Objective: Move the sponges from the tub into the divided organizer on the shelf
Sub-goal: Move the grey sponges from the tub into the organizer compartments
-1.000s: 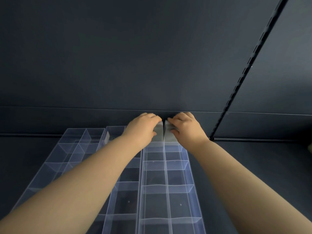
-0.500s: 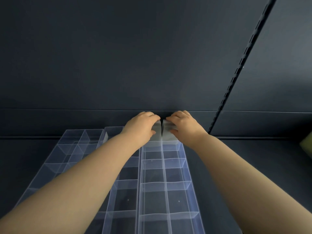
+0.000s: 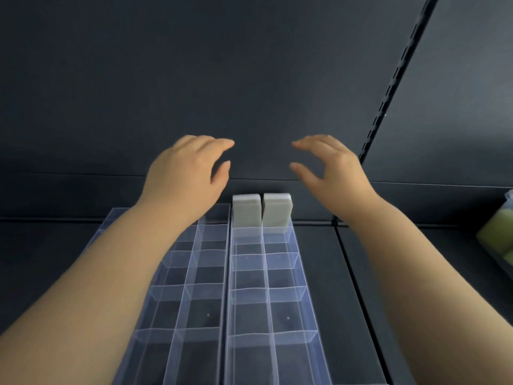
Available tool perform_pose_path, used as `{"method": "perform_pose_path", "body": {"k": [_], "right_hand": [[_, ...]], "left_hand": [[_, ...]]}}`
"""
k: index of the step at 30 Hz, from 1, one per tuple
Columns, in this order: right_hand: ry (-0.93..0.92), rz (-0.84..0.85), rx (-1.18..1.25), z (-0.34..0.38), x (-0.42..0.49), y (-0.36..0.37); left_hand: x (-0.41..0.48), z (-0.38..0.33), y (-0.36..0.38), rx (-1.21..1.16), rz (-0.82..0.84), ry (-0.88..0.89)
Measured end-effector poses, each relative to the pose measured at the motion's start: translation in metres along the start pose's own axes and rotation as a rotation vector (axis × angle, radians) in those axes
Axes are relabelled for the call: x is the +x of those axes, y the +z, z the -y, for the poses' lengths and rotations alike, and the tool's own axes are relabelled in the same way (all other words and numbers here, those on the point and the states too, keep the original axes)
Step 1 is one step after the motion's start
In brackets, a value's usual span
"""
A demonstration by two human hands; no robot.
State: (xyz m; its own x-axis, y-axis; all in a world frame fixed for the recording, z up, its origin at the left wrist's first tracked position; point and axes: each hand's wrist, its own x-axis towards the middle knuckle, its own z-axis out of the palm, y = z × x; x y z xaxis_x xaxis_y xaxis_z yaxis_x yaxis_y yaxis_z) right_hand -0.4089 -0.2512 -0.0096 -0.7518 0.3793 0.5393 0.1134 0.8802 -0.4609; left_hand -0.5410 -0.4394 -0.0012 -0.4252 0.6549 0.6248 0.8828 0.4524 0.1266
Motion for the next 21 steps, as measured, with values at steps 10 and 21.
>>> {"method": "perform_pose_path", "body": {"k": [10, 21], "right_hand": [[0.155, 0.032, 0.232, -0.003, -0.067, 0.017], [0.231, 0.373, 0.150, 0.013, -0.136, 0.033]], "left_hand": [[-0.056, -0.042, 0.001, -0.025, 0.045, -0.077], [-0.146, -0.049, 0.001, -0.030, 0.362, -0.162]]}}
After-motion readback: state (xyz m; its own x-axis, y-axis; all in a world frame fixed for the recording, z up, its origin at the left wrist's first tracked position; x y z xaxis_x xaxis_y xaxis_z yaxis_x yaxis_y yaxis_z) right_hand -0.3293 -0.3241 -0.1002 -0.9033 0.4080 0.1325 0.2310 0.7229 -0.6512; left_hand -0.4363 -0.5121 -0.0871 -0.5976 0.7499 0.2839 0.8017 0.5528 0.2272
